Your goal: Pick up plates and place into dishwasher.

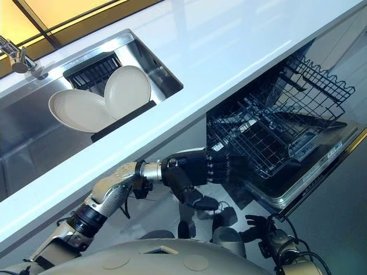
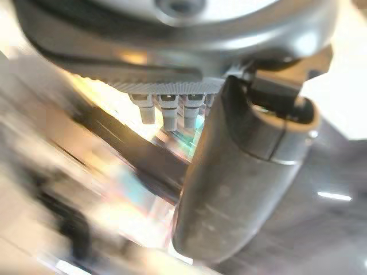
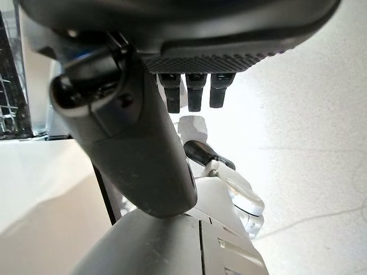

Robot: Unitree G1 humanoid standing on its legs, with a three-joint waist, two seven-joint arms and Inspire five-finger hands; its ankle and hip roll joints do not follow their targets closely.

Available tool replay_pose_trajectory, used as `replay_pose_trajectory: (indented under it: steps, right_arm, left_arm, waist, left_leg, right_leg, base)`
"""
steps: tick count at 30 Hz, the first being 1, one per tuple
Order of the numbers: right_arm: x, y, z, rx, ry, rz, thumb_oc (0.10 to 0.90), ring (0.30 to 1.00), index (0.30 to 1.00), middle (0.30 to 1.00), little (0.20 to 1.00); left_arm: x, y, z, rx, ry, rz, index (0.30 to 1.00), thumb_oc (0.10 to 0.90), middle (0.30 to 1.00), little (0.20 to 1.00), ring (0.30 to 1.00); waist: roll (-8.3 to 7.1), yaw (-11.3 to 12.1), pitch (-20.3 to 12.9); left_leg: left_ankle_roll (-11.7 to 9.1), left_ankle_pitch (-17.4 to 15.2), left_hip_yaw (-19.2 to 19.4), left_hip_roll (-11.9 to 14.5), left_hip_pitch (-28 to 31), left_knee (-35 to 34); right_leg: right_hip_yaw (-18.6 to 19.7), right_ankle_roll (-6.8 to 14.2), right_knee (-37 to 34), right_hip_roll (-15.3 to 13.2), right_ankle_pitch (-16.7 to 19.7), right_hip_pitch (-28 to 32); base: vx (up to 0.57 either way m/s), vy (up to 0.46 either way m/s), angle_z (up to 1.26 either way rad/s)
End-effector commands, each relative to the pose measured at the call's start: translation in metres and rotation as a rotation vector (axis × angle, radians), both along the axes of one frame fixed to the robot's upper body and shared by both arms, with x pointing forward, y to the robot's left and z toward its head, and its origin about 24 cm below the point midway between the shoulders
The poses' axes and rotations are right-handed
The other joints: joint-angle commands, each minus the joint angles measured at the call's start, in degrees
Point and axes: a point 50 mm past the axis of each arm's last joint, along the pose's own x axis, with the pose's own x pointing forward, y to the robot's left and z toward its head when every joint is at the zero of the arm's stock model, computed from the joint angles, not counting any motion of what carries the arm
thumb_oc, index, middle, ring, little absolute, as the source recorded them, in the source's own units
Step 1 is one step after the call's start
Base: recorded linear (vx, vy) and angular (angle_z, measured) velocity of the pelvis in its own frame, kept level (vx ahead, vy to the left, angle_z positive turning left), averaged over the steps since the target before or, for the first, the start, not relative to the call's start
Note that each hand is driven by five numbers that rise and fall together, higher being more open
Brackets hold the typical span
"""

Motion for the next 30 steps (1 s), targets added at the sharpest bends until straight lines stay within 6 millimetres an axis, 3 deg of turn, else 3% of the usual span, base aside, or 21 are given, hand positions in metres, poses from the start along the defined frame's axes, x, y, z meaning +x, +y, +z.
replay_pose_trajectory:
  steps: [1,5,7,10,13,18,21,24,30]
  right_arm:
    - [0.005,0.027,-0.007,0.066,-0.009,0.035,0.800,0.900,0.900,0.900,0.900]
    - [0.005,0.034,-0.010,0.076,0.000,0.048,0.800,0.900,0.900,0.900,0.900]
    - [0.005,0.036,-0.010,0.076,0.003,0.054,0.800,0.900,0.900,0.900,0.900]
    - [0.001,0.036,-0.011,0.073,0.008,0.057,0.800,0.900,0.900,0.900,0.900]
    - [-0.011,0.034,-0.012,0.065,0.014,0.036,0.800,0.900,0.900,0.900,0.900]
    - [-0.031,0.034,-0.015,0.063,0.039,0.023,0.800,0.900,0.900,0.900,0.900]
    - [-0.037,0.033,-0.016,0.058,0.058,0.029,0.800,0.900,0.900,0.900,0.900]
    - [-0.039,0.029,-0.015,0.049,0.074,0.047,0.800,0.900,0.900,0.900,0.900]
    - [-0.038,0.023,-0.013,0.025,0.093,0.090,0.800,0.900,0.900,0.900,0.900]
  left_arm:
    - [0.001,-0.014,0.062,-0.483,0.067,-0.062,0.900,0.800,0.900,0.900,0.900]
    - [0.008,-0.009,0.076,-0.618,0.125,0.002,0.900,0.800,0.900,0.900,0.900]
    - [0.019,0.003,0.083,-0.623,0.056,0.195,0.900,0.800,0.900,0.900,0.900]
    - [0.039,0.039,0.095,-0.518,-0.141,0.699,0.900,0.800,0.900,0.900,0.900]
    - [0.042,0.095,0.116,-0.336,-0.473,1.321,0.900,0.800,0.900,0.900,0.900]
    - [0.037,0.137,0.146,-0.027,-0.904,1.886,0.900,0.800,0.900,0.900,0.900]
    - [0.039,0.154,0.163,0.152,-1.140,2.090,0.900,0.800,0.900,0.900,0.900]
    - [0.046,0.174,0.182,0.312,-1.261,2.186,0.900,0.800,0.900,0.900,0.900]
    - [0.064,0.215,0.206,0.599,-1.270,2.285,0.900,0.800,0.900,0.900,0.900]
  waist:
    - [-1.27,0.3,-3.4]
    - [-1.80,0.8,-3.4]
    - [-1.93,1.2,-3.5]
    - [-1.92,1.6,-3.4]
    - [-1.90,2.5,-3.6]
    - [-2.34,3.4,-4.7]
    - [-2.26,3.4,-5.4]
    - [-1.83,3.3,-5.7]
    - [-0.47,2.5,-5.7]
  left_leg:
    - [-1.2,-2.1,-0.9,-0.9,-4.2,0.9]
    - [-1.4,-2.0,-1.2,-0.8,-4.0,0.8]
    - [-1.4,-1.9,-1.5,-0.8,-4.1,0.8]
    - [-1.3,-1.9,-1.9,-0.9,-4.0,0.8]
    - [-1.2,-2.0,-2.8,-1.3,-4.0,1.0]
    - [-1.0,-2.1,-3.2,-1.8,-4.0,1.4]
    - [-0.8,-2.4,-3.0,-2.0,-3.9,1.8]
    - [-0.5,-3.1,-2.4,-2.3,-4.1,3.1]
    - [0.5,-3.9,-1.3,-2.9,-3.4,3.5]
  right_leg:
    - [1.5,2.4,8.0,0.9,-8.2,-2.2]
    - [1.0,2.2,7.9,1.0,-8.3,-1.8]
    - [0.8,2.1,7.6,1.0,-8.2,-1.6]
    - [0.4,1.9,7.5,1.0,-8.4,-1.2]
    - [-0.5,1.9,7.0,0.9,-8.6,-0.7]
    - [-1.1,1.9,6.8,0.7,-9.1,-0.4]
    - [-1.1,1.9,7.2,0.5,-9.4,-0.5]
    - [-0.8,2.0,7.8,0.0,-9.7,-0.6]
    - [0.2,2.7,9.2,-0.9,-10.0,-1.0]
  base:
    - [0.02,-0.039,0.02]
    - [0.00,-0.010,0.00]
    - [0.00,0.000,0.00]
    - [0.00,0.000,0.00]
    - [0.01,0.007,0.00]
    - [0.06,0.036,0.04]
    - [0.07,0.071,0.01]
    - [0.07,0.110,0.05]
    - [0.07,0.146,-0.03]
